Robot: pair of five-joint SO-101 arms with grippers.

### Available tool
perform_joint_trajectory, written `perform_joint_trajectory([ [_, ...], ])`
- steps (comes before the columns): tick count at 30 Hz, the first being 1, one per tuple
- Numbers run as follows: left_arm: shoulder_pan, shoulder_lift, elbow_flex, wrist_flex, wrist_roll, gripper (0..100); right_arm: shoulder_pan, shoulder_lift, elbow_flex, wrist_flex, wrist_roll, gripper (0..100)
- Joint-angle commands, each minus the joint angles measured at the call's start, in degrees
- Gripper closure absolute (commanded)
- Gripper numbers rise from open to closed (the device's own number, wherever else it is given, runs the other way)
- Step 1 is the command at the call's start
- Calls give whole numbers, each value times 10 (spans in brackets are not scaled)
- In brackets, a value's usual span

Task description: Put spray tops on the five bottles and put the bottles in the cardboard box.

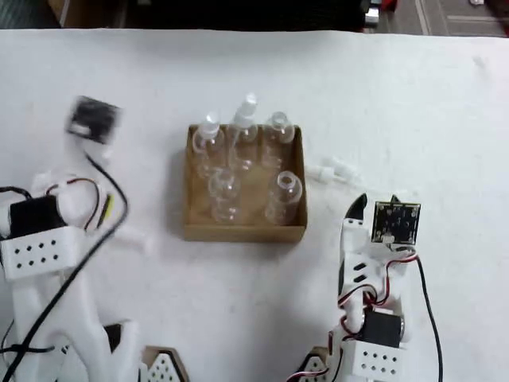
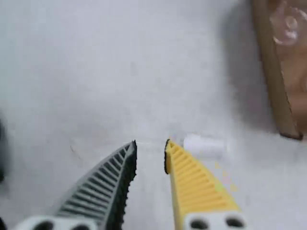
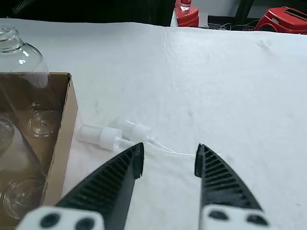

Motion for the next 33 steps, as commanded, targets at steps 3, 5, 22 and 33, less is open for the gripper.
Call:
perform_joint_trajectory([
  [3,50,-9,4,105,-428,894,7,-5,3,2,-1,844],
  [5,51,-9,49,78,-522,894,7,-5,3,2,-1,844],
  [22,59,-9,163,-66,-598,723,5,-3,3,3,0,844],
  [33,78,-7,166,-112,-616,740,5,-3,3,3,0,844],
])
